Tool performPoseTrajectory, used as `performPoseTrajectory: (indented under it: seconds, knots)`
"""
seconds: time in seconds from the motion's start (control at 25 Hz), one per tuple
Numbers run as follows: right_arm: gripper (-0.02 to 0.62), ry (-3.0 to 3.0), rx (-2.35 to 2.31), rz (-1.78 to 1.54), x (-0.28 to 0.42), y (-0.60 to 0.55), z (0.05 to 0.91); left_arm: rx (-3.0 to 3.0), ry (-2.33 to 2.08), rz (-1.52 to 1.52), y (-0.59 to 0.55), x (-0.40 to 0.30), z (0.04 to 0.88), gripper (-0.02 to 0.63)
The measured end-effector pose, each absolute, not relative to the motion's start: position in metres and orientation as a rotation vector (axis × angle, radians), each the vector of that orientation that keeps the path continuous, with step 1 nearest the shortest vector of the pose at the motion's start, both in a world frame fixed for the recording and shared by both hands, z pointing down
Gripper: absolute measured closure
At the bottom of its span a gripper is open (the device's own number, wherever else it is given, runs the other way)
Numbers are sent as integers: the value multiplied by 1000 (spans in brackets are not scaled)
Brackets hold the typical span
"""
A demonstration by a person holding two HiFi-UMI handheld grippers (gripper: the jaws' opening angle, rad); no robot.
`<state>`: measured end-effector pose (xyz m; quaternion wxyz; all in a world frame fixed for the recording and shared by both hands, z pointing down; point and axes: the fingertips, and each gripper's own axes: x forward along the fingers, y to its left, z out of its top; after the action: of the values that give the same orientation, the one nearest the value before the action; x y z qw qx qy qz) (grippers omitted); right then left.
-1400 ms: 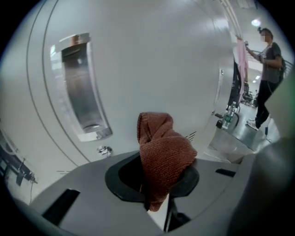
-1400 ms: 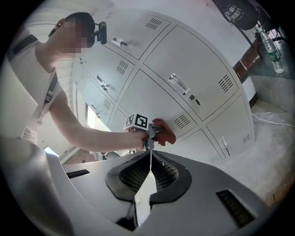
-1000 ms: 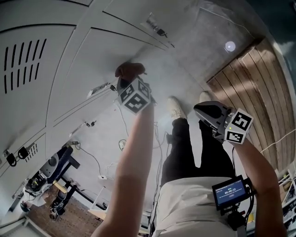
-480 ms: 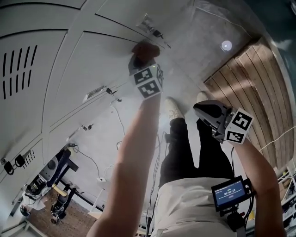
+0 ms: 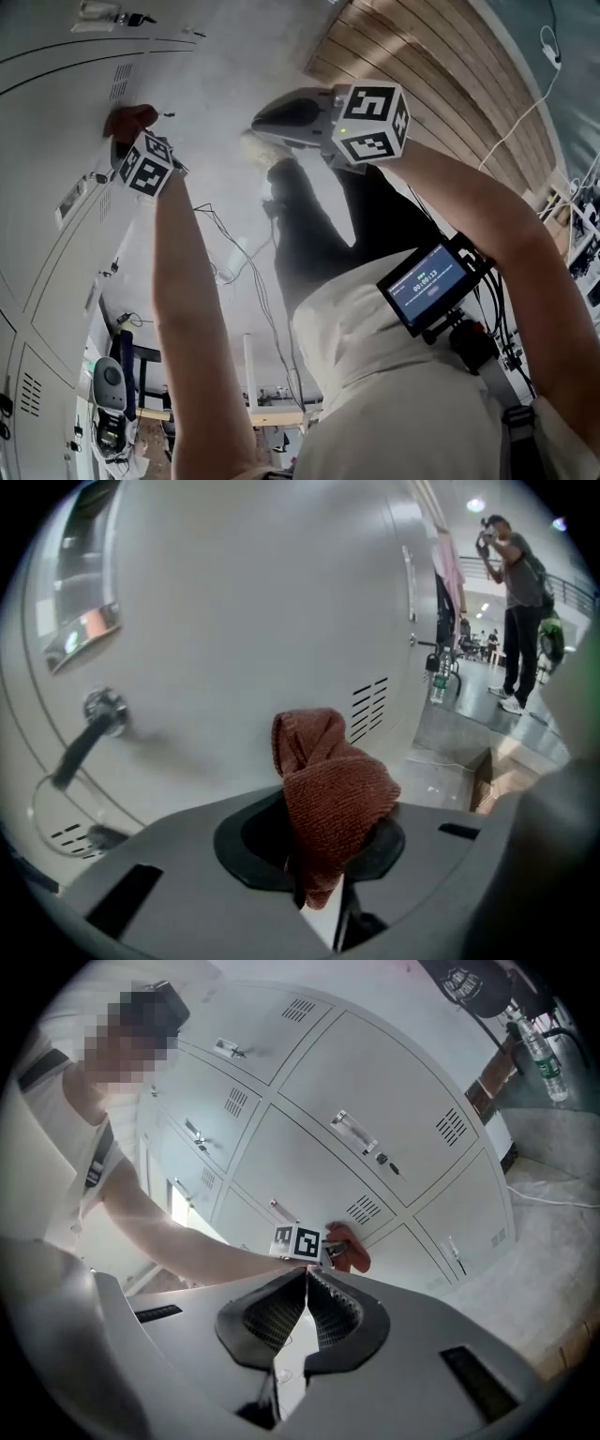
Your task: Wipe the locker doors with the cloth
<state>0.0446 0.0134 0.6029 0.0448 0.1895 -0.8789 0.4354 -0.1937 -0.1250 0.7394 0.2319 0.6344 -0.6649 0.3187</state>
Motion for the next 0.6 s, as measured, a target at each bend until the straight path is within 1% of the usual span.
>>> performPoseTrajectory:
  seconds: [0.2, 0.36, 0.6]
  knots:
    - [577, -2700, 520, 1316, 31, 17, 594, 1597, -1909, 919, -86, -246, 739, 538]
    - [577, -2747, 459, 1289, 19, 14, 590, 1561, -1972, 808, -75, -284, 723, 538]
    - [577, -2722, 480, 1270, 28, 23, 583, 1531, -1933, 592, -58, -284, 702, 538]
